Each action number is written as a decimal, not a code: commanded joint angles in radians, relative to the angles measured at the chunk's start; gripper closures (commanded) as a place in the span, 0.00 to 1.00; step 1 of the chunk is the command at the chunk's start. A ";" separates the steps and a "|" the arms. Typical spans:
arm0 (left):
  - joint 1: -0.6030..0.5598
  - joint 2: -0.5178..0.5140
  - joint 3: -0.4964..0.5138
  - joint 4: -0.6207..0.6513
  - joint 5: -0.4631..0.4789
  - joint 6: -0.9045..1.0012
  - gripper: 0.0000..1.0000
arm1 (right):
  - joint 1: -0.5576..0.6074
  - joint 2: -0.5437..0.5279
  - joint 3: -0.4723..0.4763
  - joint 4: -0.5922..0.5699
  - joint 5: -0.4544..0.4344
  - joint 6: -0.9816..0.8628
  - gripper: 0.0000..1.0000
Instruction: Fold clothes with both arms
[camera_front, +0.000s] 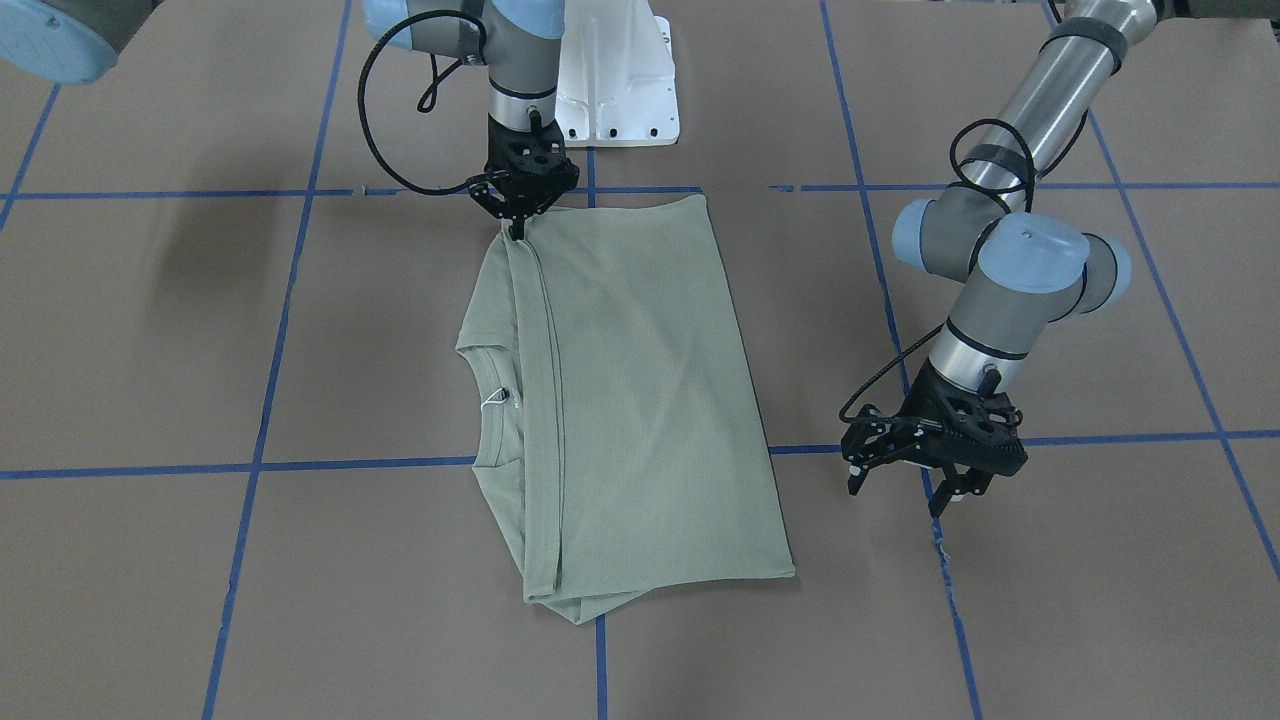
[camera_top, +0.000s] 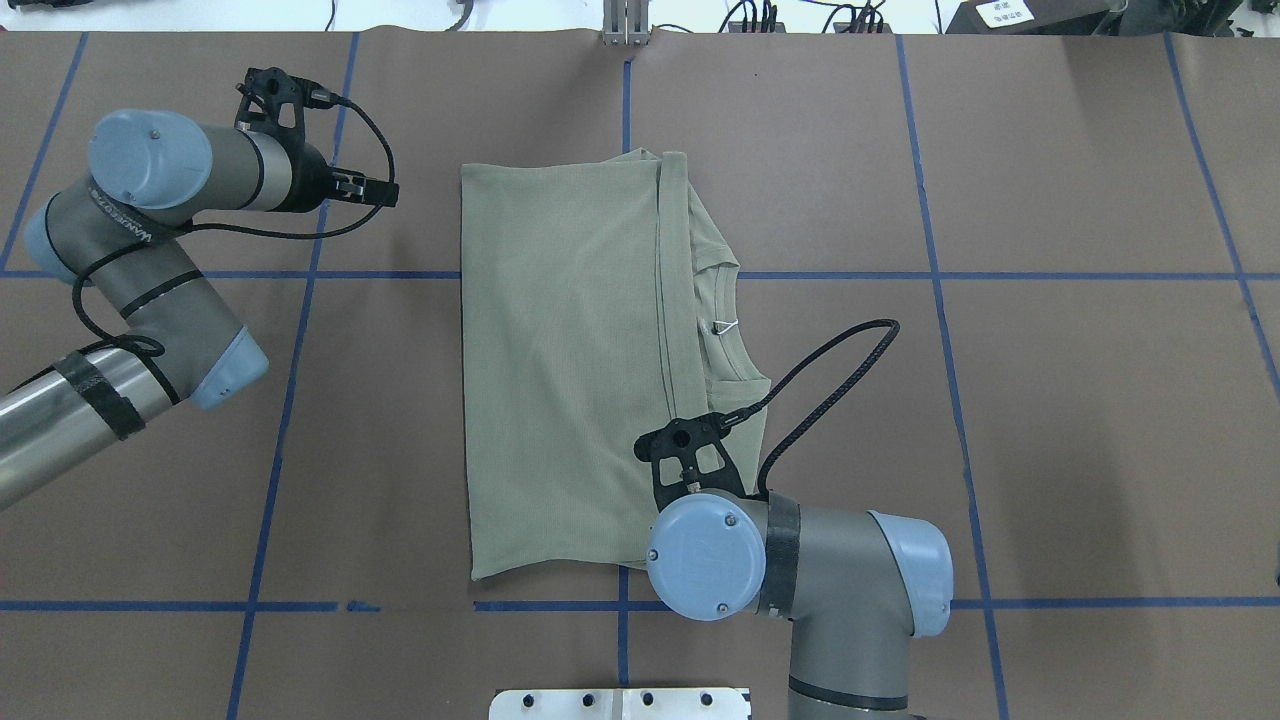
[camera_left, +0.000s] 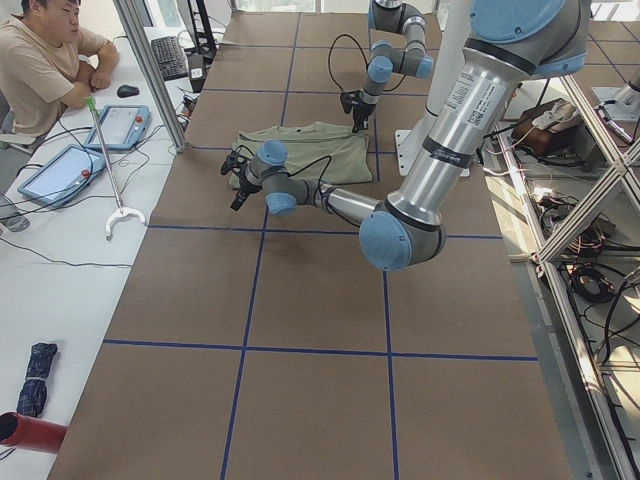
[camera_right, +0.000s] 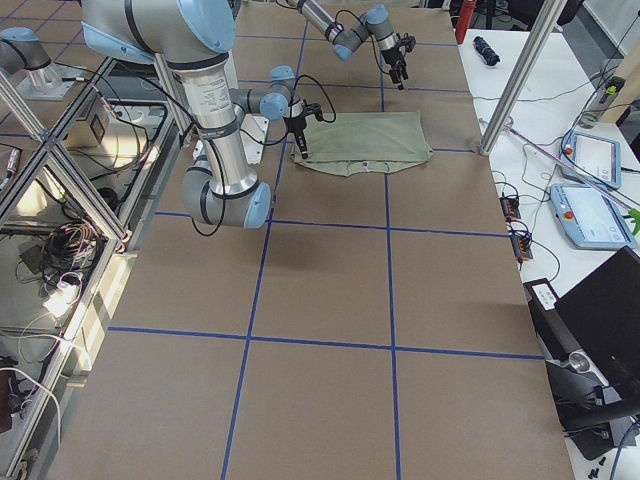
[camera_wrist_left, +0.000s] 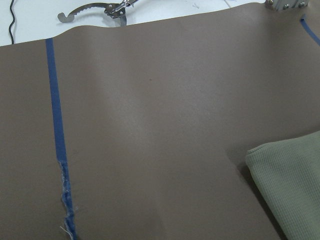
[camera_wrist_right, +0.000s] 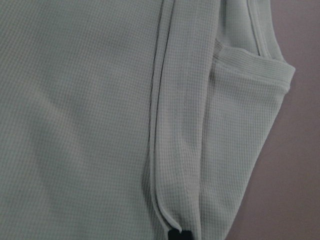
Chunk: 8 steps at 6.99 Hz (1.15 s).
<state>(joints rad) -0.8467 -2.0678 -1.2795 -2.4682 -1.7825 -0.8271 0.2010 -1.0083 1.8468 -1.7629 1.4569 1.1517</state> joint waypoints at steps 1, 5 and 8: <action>0.003 0.000 -0.001 -0.002 0.000 -0.030 0.00 | 0.018 -0.079 0.070 -0.001 0.002 0.006 1.00; 0.009 0.002 -0.001 -0.021 0.000 -0.035 0.00 | -0.038 -0.155 0.112 0.010 -0.012 0.339 0.01; 0.014 0.023 -0.006 -0.051 -0.002 -0.035 0.00 | 0.035 -0.147 0.121 0.106 -0.003 0.321 0.00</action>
<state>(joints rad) -0.8339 -2.0471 -1.2839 -2.5154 -1.7835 -0.8610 0.1952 -1.1559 1.9655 -1.7136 1.4487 1.4832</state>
